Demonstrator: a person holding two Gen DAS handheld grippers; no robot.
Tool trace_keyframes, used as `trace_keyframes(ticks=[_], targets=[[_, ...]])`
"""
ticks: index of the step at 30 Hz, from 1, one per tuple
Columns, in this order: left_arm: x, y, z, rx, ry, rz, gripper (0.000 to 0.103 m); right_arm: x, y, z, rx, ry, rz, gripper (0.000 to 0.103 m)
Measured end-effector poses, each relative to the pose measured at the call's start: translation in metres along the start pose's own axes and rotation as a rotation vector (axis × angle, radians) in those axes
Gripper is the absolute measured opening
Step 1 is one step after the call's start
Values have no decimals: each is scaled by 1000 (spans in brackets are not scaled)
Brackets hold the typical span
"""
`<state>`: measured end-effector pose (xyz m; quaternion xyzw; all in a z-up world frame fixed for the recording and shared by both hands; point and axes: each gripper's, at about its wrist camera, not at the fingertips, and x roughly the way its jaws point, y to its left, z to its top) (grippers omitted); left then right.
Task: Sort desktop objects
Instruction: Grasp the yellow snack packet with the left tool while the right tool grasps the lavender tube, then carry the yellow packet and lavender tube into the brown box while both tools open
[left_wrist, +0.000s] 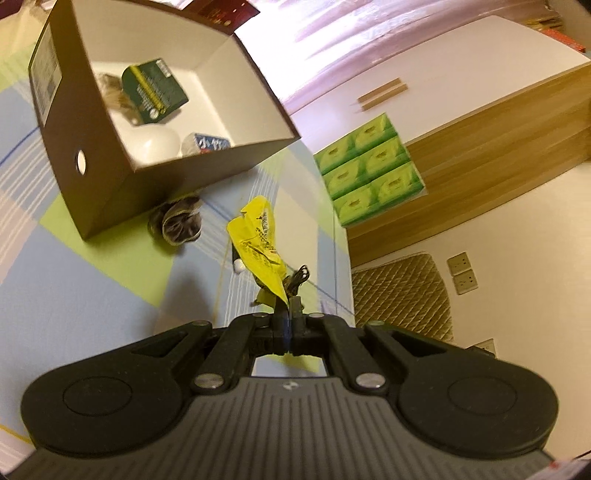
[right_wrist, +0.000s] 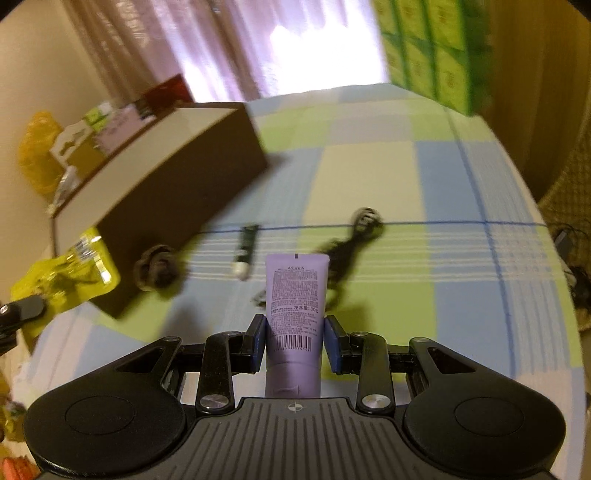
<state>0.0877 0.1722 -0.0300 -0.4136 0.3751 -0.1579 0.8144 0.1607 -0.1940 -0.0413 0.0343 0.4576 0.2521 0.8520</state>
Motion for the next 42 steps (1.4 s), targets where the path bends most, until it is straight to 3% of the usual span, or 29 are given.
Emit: trace_keyframes(ticks=[10,23,31,42], targets=[[-20,-1,21,7,-32,-19,0,5,67,13,-96,-13,153,30],[-33,6,70,39,-98,-16,0,24,142,64,-198,-75,284,30],[-27,17,110,75,-125,-3,0,57,174,95,-245,-93,248,30],[1,27,169,168,-117,26,0,100,187,136,-244,-108,166,30]])
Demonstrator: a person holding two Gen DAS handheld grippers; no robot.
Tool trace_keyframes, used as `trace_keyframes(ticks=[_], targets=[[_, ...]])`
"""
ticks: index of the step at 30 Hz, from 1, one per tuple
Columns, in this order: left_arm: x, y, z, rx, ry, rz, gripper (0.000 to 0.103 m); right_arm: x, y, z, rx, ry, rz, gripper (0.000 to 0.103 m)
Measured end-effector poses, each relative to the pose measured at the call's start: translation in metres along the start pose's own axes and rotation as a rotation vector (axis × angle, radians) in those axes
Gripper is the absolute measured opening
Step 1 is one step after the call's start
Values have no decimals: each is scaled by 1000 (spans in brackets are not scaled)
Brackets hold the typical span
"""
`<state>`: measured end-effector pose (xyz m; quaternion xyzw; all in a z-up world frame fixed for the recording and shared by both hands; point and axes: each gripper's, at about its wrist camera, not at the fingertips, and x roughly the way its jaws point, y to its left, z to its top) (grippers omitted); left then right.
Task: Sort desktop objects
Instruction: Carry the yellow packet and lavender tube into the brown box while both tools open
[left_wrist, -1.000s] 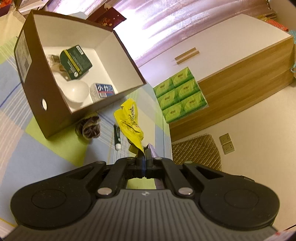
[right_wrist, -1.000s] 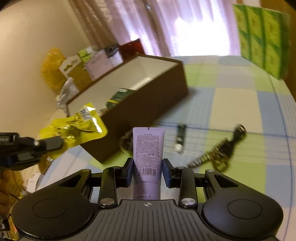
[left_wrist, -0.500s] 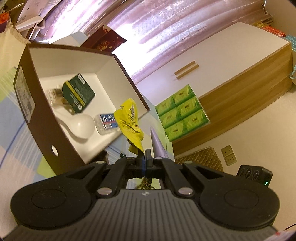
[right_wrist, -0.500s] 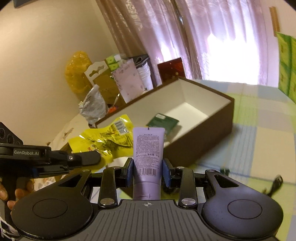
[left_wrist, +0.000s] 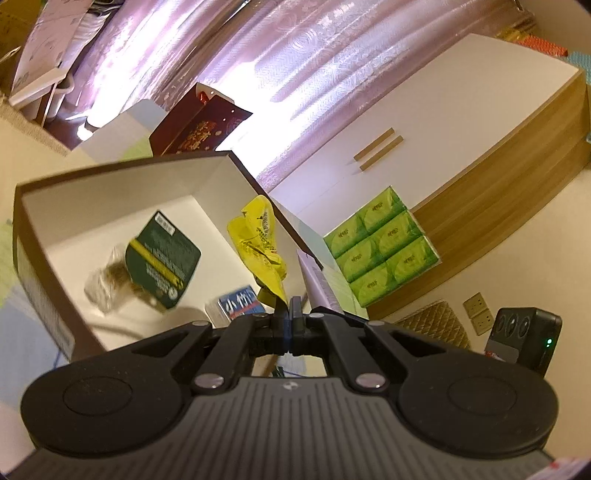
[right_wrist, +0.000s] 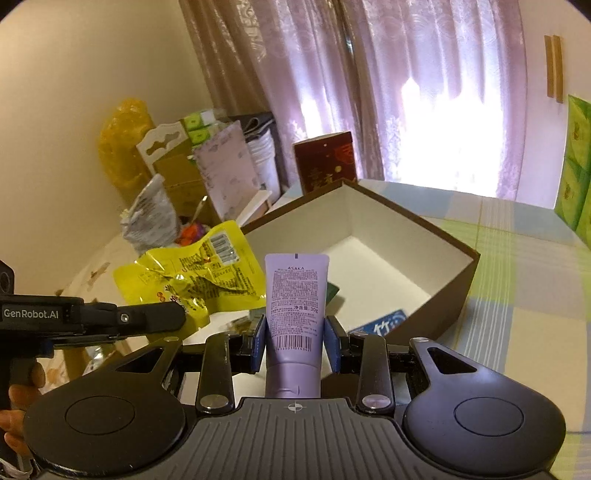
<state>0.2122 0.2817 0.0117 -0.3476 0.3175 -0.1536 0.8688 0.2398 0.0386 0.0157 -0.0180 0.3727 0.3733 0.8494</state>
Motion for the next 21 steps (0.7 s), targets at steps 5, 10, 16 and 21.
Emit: trace_keyframes(ticks=[5,10,16,21], targets=[[20,7,16,43,30,12,0,19,-4,9,10,10,-17,30],[44,14,33,88,69,39,0,39,-9,18,15,21,-40,30],[76,21,57,129,106,67,0,65,-24,33,21,57,-67,30],[110,32,75,116,173,90,0,93,-40,47,23,100,-99,30]])
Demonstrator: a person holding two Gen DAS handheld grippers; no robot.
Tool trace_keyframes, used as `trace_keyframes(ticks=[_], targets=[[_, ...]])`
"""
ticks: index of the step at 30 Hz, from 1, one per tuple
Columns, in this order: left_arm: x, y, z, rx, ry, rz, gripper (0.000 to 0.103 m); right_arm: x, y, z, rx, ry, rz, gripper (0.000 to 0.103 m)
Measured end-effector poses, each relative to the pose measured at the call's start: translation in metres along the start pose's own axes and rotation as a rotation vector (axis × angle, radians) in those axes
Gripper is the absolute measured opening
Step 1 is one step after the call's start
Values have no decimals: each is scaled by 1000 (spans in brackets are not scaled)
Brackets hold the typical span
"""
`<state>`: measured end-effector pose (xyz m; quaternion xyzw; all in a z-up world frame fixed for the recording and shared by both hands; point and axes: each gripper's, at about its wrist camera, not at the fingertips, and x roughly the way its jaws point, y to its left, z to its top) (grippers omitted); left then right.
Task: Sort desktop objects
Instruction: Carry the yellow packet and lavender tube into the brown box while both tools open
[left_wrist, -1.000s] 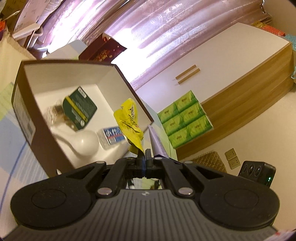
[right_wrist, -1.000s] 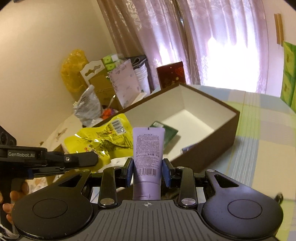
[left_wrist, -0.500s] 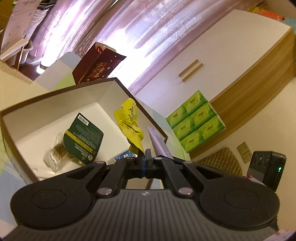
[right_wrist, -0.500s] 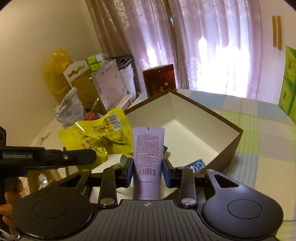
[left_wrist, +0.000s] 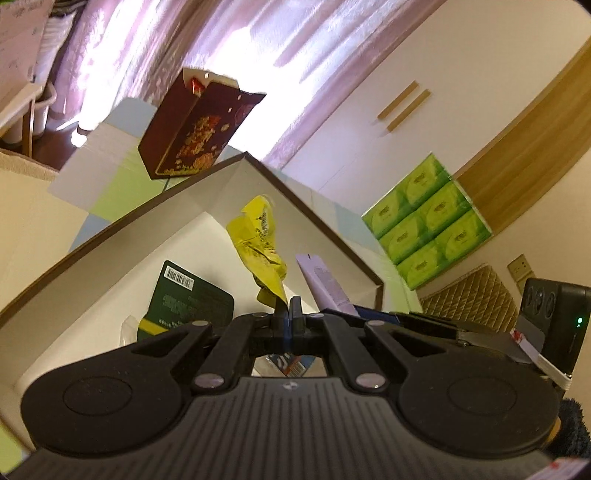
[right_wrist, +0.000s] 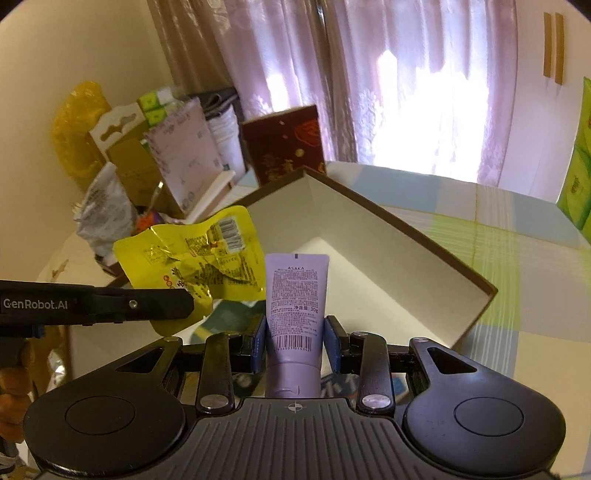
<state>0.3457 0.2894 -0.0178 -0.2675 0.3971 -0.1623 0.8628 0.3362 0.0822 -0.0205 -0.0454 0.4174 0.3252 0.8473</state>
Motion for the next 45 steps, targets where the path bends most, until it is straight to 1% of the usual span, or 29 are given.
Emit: trace_keyframes(ticks=[4,7,15,17,21,26,27,29,33,34,35,36,37,38,39,40,42,43,45], targets=[[29,4,13,16,53,24,0,24,-8,12,-16,57,-20,30],[53,10,21,0,104,42,0,41,-13,18,-28,100,-37,31],[101,23,27,6,206,115,0,72,-25,22,-32,175,-83,30],[107,23,28,21,219,145,0,77,-26,22,-35,189,-93,30],[108,18,31,85,224,183,2,84,-29,21,-45,210,-106,31],[105,11,31,193,220,262,6,90,-29,20,-51,224,-119,31],[104,10,31,211,221,271,7,90,-29,20,-53,228,-121,31],[103,8,31,239,218,288,17,91,-28,19,-67,231,-130,31],[100,6,35,266,211,315,20,91,-26,20,-89,226,-136,31],[99,5,35,265,210,314,22,90,-25,20,-96,222,-126,36],[97,5,36,264,209,314,26,89,-24,21,-108,217,-119,50],[95,4,36,264,206,316,27,87,-23,21,-124,206,-118,60],[94,4,37,264,203,318,32,84,-21,20,-141,188,-123,77],[92,3,38,264,199,318,37,80,-20,20,-155,168,-128,80],[89,2,38,264,197,316,40,76,-19,19,-163,152,-126,80],[87,1,38,263,194,315,45,72,-19,19,-163,145,-117,81],[81,-3,37,269,189,310,49,66,-21,18,-151,136,-99,84],[78,-5,37,276,185,311,53,62,-22,17,-149,127,-91,85],[73,-10,35,288,176,318,64,57,-22,16,-155,111,-83,90]])
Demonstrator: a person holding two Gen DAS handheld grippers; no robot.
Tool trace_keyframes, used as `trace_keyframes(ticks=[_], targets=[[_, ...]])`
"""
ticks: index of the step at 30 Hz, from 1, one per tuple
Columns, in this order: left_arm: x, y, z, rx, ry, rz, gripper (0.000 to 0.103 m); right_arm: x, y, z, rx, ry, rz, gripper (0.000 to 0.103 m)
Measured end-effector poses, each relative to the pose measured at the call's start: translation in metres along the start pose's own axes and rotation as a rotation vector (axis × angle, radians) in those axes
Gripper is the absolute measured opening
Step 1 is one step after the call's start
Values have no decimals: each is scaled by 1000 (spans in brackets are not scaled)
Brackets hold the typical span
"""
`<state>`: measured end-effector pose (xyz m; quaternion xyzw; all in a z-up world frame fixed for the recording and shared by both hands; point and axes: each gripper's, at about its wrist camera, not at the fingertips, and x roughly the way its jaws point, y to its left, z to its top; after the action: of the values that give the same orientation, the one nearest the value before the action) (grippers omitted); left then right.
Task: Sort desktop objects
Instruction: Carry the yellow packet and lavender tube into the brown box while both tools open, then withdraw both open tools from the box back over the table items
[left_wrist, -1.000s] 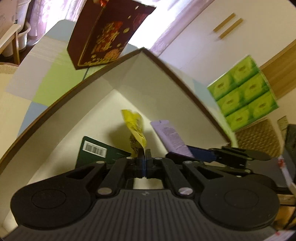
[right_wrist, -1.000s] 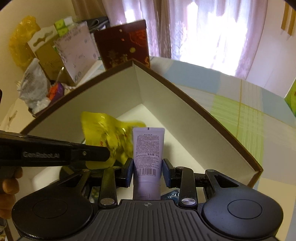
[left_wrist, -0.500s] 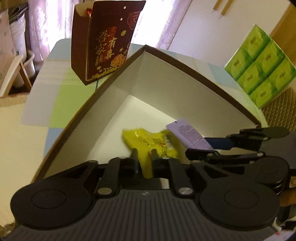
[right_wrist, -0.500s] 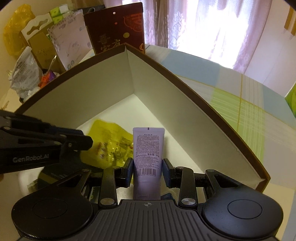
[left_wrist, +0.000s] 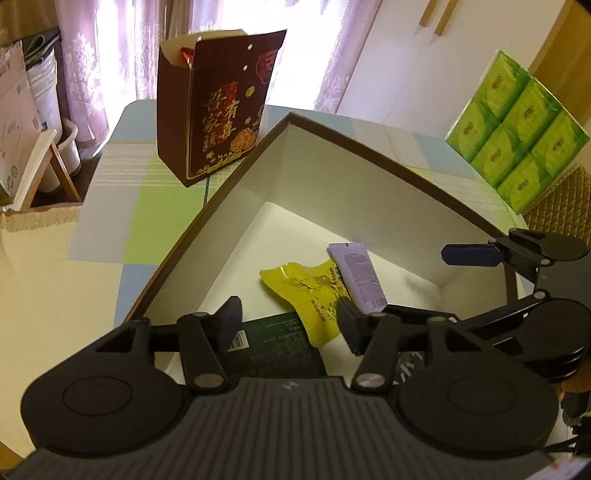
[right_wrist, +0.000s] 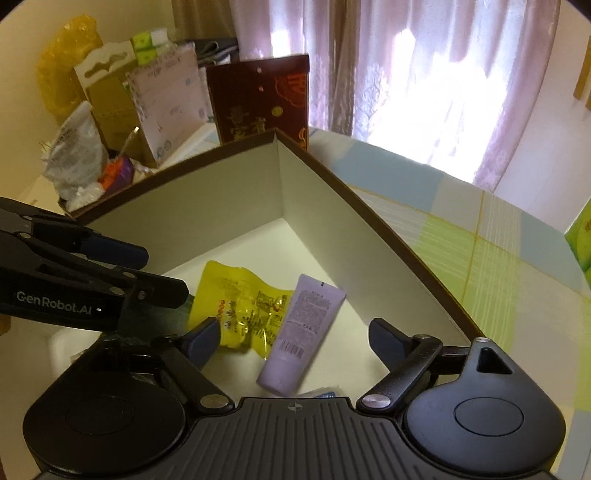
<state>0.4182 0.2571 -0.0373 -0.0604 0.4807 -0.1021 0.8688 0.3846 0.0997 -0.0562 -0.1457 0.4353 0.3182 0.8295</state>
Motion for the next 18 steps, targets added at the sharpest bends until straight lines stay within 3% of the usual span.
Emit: trace_keyframes(ticks=[1,4,10,18], targets=[[-3,-2,-1,4,-6,8,70,-4,0,-1,-3,-10,1,93],[-15,-7,-5,16,-24,16,72,-14,1,-6,-7,-33,6,100],[-42,-18,-13,44,-72,77,92,-36,11,-13,-53,-66,3,101],[-86,-22,-31,-2,-139,99,98,-71,20,-29,-59,-154,15,101]])
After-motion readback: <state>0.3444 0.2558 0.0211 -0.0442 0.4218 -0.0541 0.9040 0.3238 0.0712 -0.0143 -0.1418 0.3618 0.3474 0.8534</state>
